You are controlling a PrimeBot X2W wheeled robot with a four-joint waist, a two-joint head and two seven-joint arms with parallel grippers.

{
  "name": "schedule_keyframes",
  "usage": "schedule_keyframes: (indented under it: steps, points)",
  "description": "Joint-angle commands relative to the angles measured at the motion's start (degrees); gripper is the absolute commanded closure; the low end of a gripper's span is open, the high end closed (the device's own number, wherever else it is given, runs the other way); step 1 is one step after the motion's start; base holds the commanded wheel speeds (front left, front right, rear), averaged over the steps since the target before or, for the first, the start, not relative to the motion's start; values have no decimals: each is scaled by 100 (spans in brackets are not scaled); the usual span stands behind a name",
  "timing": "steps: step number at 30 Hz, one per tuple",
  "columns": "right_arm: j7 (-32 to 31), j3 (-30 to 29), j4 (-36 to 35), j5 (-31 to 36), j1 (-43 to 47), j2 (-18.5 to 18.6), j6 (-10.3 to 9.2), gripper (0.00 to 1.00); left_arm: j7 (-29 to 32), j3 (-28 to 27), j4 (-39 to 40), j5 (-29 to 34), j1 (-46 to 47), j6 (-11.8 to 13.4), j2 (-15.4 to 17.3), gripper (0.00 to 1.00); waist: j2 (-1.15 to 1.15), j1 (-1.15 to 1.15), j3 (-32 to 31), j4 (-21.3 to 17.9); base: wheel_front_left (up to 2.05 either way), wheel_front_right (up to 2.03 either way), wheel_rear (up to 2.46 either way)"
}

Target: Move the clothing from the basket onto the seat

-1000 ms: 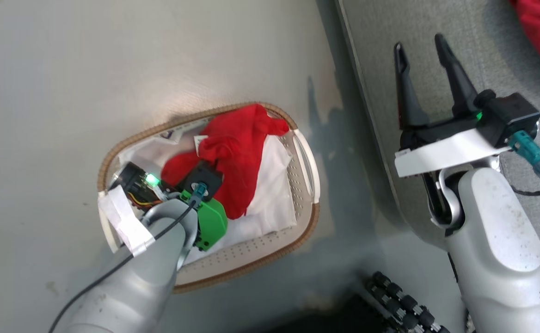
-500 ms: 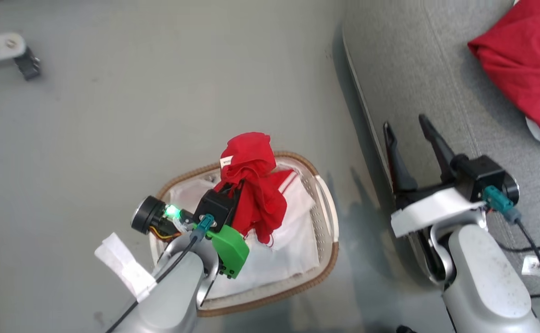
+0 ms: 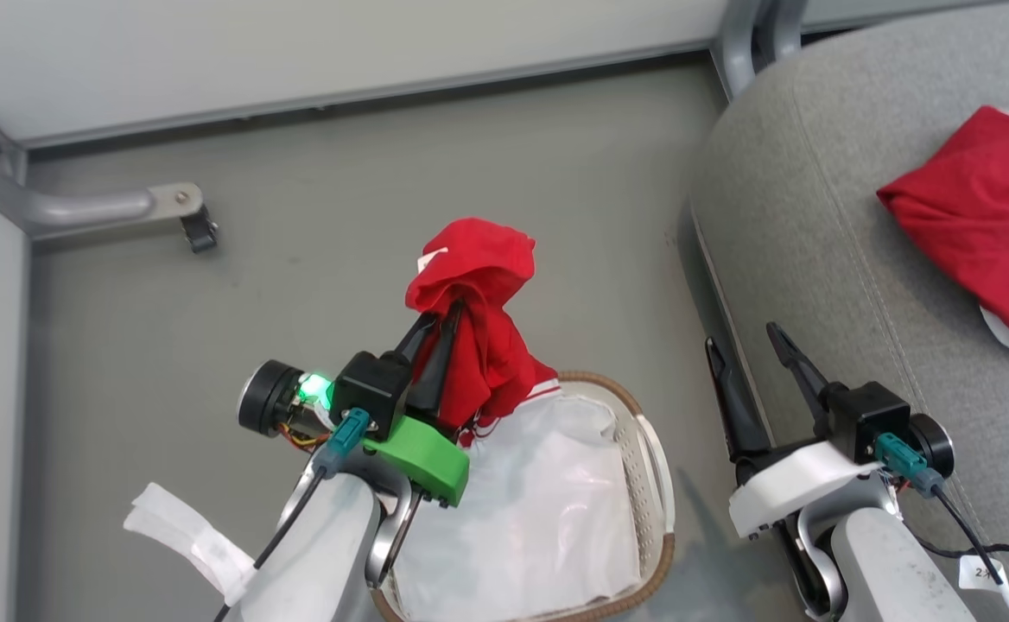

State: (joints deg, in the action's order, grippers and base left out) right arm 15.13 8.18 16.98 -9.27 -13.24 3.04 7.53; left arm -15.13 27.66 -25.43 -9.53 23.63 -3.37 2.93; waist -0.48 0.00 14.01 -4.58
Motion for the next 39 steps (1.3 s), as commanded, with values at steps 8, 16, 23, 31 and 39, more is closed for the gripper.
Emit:
schedule_keyframes:
  steps: [8, 16, 23, 31, 39]
  points:
    - [2, 58, 101, -13, 349, 20, -8, 0, -3, -53, 799, -227, -91, -48, 2, 100, 48, 0, -800, 370, 0, 0, 0]
    - [1, 264, 91, -81, 612, 7, -8, 0, -3, -22, 922, -312, -162, -8, 2, 100, 48, 0, -1128, 432, 0, 0, 0]
    - [1, 1378, -180, -465, 398, 147, -8, 0, -3, 76, 955, -426, -224, -12, 2, 100, 48, 0, -1183, 566, 0, 0, 0]
    - [1, 2561, -300, -905, -217, 201, -8, 0, -3, 336, 948, -557, -181, 25, 1, 100, 48, 0, -1174, 805, 0, 0, 0]
    - [1, 3025, 46, -1158, -597, 118, -8, 0, -3, 598, 926, -654, -77, 84, 2, 100, 48, 0, -1132, 1019, 0, 0, 0]
